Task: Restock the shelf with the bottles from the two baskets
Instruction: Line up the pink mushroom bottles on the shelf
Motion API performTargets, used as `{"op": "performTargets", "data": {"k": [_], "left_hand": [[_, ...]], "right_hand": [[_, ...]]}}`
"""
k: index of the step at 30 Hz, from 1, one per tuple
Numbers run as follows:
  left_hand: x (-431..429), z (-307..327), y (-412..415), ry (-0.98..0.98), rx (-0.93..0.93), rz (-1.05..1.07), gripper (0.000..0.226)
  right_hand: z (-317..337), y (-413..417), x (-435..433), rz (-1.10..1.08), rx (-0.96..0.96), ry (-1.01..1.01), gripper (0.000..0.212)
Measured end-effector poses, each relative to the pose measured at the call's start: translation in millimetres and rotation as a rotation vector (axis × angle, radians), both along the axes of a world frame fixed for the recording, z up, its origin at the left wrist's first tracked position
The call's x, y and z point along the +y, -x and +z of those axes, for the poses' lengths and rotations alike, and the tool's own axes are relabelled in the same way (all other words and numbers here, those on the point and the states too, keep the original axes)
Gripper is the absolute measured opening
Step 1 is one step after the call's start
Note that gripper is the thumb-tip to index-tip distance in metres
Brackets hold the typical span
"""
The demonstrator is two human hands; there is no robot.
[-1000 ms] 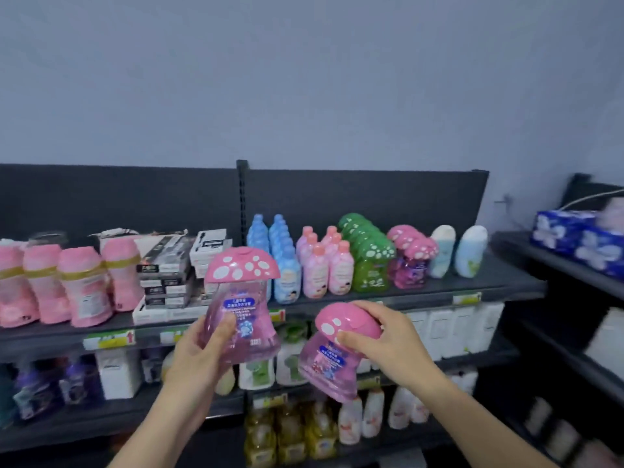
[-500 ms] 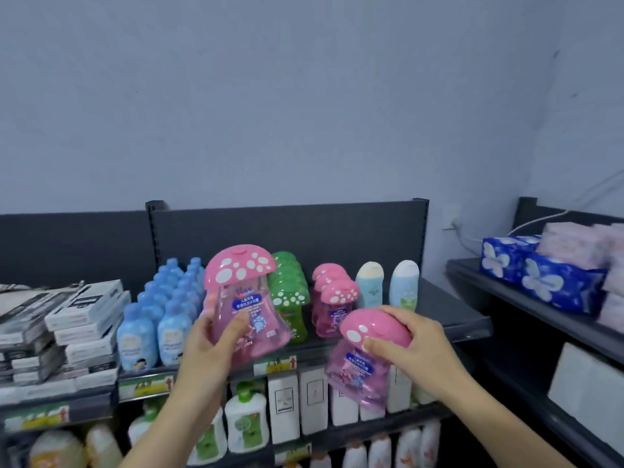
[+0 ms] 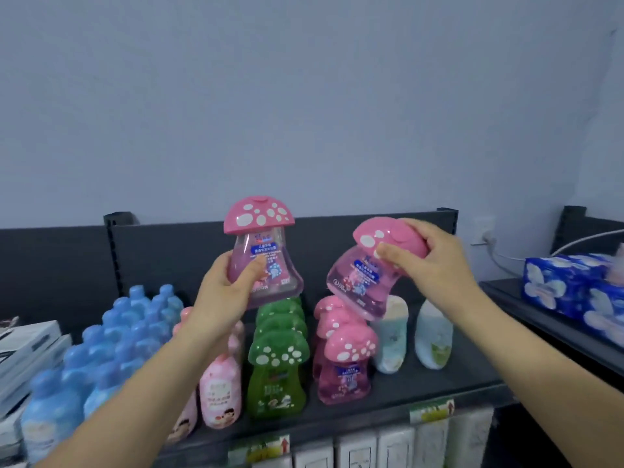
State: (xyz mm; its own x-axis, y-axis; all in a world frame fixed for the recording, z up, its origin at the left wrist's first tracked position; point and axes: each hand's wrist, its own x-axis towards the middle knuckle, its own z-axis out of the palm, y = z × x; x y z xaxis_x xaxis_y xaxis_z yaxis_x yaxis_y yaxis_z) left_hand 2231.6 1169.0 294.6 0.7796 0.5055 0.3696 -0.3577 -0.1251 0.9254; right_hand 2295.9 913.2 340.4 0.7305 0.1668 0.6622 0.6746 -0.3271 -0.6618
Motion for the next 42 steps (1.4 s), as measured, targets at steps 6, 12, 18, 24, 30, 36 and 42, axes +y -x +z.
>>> {"op": "performTargets", "data": {"k": [6, 12, 18, 24, 30, 36, 42], "left_hand": [[32, 18, -89, -0.05, 0.049, -0.021, 0.031], [58, 6, -140, -0.129, 0.173, -0.065, 0.041], [63, -12, -159, -0.12, 0.229, -0.061, 0.042], [61, -23, -168, -0.098, 0.237, -0.024, 0.039], [59, -33, -174, -0.081, 0.236, 0.019, 0.041], [56, -35, -174, -0.082, 0.236, 0.04, 0.038], [56, -34, -174, -0.081, 0.223, 0.047, 0.037]], "right_hand": [[20, -97, 40, -0.024, 0.045, 0.07, 0.043], [6, -173, 64, -0.027, 0.124, 0.294, 0.043], [-27, -229, 84, 0.079, 0.233, 0.689, 0.043], [-62, -267, 100, 0.248, 0.263, 0.913, 0.047], [-90, -288, 104, 0.417, 0.222, 1.02, 0.048], [-86, -295, 102, 0.597, 0.389, 1.005, 0.046], [-85, -293, 107, 0.606, 0.482, 0.989, 0.028]]}}
